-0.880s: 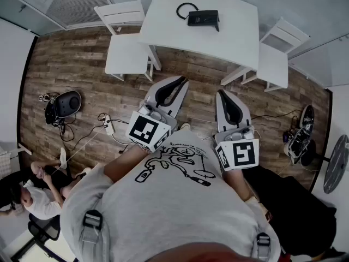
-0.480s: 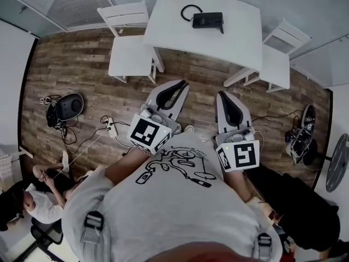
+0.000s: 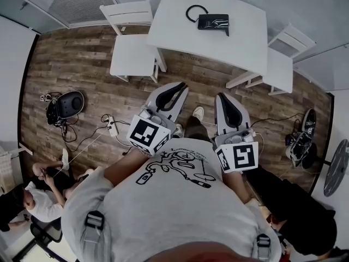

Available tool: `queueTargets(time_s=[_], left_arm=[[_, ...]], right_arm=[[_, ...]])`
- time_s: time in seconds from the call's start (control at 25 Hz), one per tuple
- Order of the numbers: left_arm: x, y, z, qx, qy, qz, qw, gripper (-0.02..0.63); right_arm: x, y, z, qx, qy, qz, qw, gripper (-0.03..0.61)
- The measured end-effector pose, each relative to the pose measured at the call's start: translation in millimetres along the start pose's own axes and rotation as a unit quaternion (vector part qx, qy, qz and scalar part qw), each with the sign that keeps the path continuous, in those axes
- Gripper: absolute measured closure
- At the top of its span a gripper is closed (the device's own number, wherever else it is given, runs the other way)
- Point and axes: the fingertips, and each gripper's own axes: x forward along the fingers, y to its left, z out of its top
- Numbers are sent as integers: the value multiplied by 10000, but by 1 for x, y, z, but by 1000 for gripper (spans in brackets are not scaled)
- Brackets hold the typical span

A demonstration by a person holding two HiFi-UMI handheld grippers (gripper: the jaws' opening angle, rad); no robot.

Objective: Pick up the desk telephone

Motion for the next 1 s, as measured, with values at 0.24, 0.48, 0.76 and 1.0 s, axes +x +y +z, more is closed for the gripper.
queueTargets(time_s=[0.24,0.48,0.76,1.0], left_arm=[[54,5,1,-16,25,-34,10000,586],[126,7,10,18,-29,-29,10000,586],[205,7,18,6,-49,53,10000,586],[247,6,20,-18,-68,142,9999,586]], right_arm=[[22,-47,-3,45,2,-43,10000,571],[48,-119,4,27,-50,-46,10000,571],[73,-195,9,72,-64,22,10000,571],[84,-235,6,126,-30,132,9998,571]])
